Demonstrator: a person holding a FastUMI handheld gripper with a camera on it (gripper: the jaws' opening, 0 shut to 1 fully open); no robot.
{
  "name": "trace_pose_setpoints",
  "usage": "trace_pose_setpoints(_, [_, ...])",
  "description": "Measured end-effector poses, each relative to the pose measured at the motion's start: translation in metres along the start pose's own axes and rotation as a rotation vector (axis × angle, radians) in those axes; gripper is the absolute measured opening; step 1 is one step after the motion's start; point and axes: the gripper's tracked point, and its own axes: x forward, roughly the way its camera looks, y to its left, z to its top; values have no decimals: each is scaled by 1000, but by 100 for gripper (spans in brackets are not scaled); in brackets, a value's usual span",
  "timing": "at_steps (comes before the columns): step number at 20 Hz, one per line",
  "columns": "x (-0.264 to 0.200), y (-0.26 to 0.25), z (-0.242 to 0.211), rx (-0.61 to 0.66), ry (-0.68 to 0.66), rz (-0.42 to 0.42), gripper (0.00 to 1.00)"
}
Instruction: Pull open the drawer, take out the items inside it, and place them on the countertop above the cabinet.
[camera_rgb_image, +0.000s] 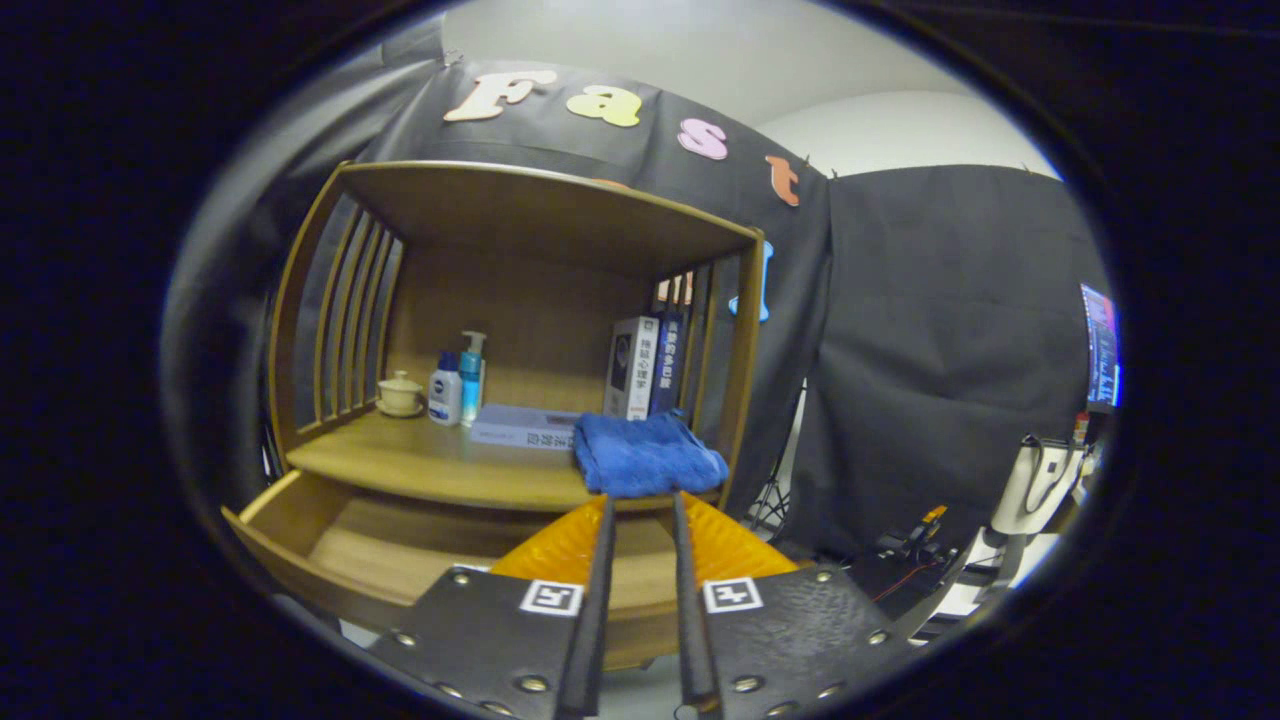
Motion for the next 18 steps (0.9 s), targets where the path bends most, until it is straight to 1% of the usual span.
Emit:
trace_pose_setpoints(3, [12, 14, 13, 41, 92, -50, 51])
trace_pose_setpoints(4, [16, 18, 13, 54, 126, -70, 53])
trace_pose_setpoints(6, [23, 22, 15, 79, 172, -117, 60])
trace_pose_setpoints(9, [30, 39, -3, 91, 299, -123, 60])
trace_pose_setpoints(10, [34, 44, -9, 90, 348, -120, 62])
trace_pose_setpoints(13, [44, 67, -31, 98, 501, -99, 73])
trace_pose_setpoints(15, [51, 83, -50, 118, 604, -71, 80])
trace_pose_setpoints(18, [58, 104, -83, 147, 729, -32, 80])
